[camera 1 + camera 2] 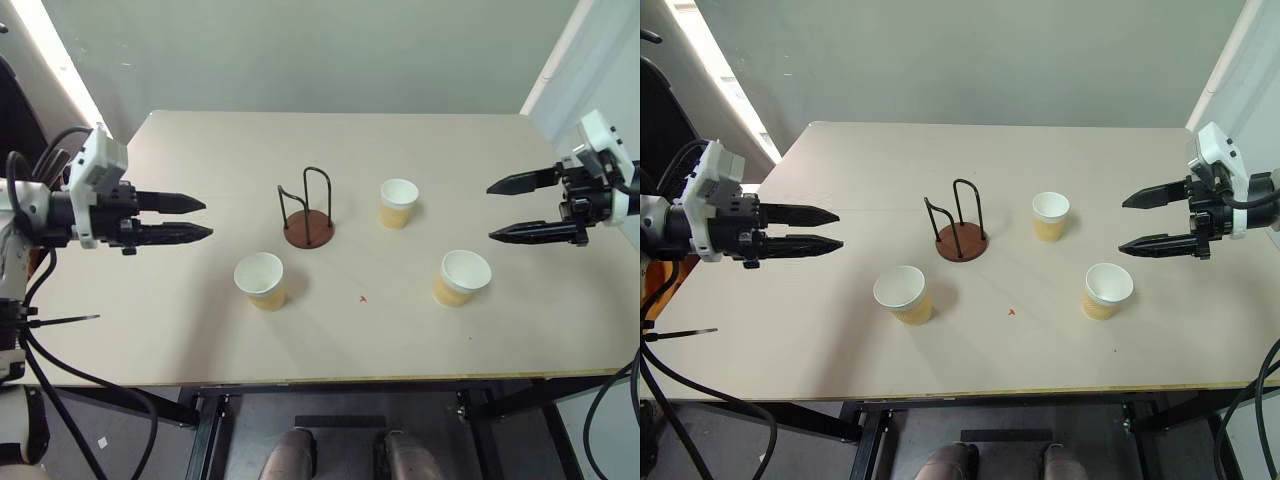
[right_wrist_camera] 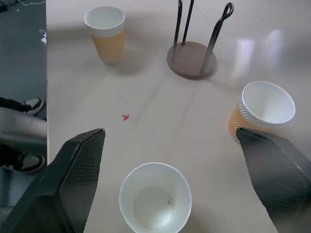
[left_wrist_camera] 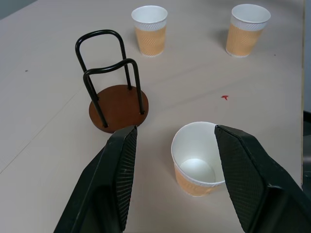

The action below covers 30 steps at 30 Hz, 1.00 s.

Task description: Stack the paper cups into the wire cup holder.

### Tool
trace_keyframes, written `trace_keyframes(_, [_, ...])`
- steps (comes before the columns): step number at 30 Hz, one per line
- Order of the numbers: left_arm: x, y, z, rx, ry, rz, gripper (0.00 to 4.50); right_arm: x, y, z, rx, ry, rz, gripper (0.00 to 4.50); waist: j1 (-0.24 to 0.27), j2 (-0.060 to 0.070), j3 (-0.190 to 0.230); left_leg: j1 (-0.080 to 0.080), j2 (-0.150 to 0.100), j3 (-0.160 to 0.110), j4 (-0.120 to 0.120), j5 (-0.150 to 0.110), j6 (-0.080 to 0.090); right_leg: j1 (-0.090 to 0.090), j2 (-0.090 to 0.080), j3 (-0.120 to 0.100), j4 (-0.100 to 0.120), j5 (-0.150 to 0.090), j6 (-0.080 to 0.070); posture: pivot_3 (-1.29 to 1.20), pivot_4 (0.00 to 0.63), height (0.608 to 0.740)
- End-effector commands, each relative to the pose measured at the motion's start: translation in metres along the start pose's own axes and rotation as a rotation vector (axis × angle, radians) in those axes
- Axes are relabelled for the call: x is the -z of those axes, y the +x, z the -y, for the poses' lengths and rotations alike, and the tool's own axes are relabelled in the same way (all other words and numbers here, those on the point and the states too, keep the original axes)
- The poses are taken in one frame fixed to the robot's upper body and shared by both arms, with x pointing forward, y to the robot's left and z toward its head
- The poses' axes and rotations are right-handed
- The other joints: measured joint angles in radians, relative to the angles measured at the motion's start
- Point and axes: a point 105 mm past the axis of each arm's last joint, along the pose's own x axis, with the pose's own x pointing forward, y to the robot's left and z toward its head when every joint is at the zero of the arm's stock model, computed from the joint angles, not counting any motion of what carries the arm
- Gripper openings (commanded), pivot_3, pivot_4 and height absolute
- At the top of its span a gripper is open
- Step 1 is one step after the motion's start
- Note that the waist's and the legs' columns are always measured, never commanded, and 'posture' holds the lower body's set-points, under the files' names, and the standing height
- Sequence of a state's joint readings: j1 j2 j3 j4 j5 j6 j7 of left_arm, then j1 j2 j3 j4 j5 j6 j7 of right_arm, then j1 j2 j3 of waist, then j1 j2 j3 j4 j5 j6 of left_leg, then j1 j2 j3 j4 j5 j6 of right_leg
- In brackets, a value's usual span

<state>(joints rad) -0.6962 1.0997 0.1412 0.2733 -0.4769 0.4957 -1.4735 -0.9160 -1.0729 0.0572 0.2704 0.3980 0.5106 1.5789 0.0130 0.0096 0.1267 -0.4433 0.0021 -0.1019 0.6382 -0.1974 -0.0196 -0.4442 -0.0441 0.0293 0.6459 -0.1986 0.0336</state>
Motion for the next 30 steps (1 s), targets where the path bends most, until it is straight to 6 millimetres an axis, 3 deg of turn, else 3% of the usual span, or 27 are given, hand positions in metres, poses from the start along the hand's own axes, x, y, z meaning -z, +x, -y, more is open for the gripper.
trace_keyframes(1, [-0.006,-0.007,-0.005,-0.044,0.037,-0.004,2.7,-0.014,-0.008,0.002,0.03,-0.057,0.022,4.5,0.0,0.0,0.0,0.0,0.0,0.0,0.0,0.0,0.0,0.0,0.0,0.0,0.0,0.0,0.0,0.0,0.15,0.74])
trace_keyframes(6, [-0.002,0.002,-0.022,-0.146,0.068,-0.012,2.7,-0.02,-0.003,0.0,0.039,-0.061,0.054,4.5,0.0,0.0,0.0,0.0,0.0,0.0,0.0,0.0,0.0,0.0,0.0,0.0,0.0,0.0,0.0,0.0,0.15,0.74])
trace_keyframes(11, [0.007,0.038,-0.052,-0.321,0.065,-0.004,2.7,-0.038,0.019,0.005,0.115,-0.098,0.132,4.5,0.0,0.0,0.0,0.0,0.0,0.0,0.003,0.001,0.001,0.001,0.0,0.0,0.001,0.002,-0.001,0.0,0.15,0.74])
trace_keyframes(16, [0.019,0.078,-0.062,-0.378,0.01,0.004,2.7,-0.046,0.037,0.012,0.193,-0.11,0.162,4.5,-0.001,0.0,0.0,0.0,0.0,0.0,0.007,0.001,0.001,0.002,0.0,0.0,0.0,0.007,0.005,0.0,0.15,0.74])
trace_keyframes(24, [0.025,0.119,-0.082,-0.48,-0.123,0.004,2.7,-0.052,0.039,0.009,0.198,-0.127,0.176,4.5,0.004,0.0,0.0,-0.002,0.0,0.0,0.008,0.001,0.002,0.002,0.0,0.0,-0.001,0.01,0.01,0.0,0.15,0.74])
trace_keyframes(30, [0.023,0.152,-0.079,-0.446,-0.152,0.016,2.7,-0.053,0.037,0.008,0.207,-0.13,0.174,4.5,0.007,0.0,0.0,-0.002,-0.001,0.001,0.009,0.001,0.002,0.003,0.0,0.0,-0.002,0.01,0.011,0.0,0.15,0.74])
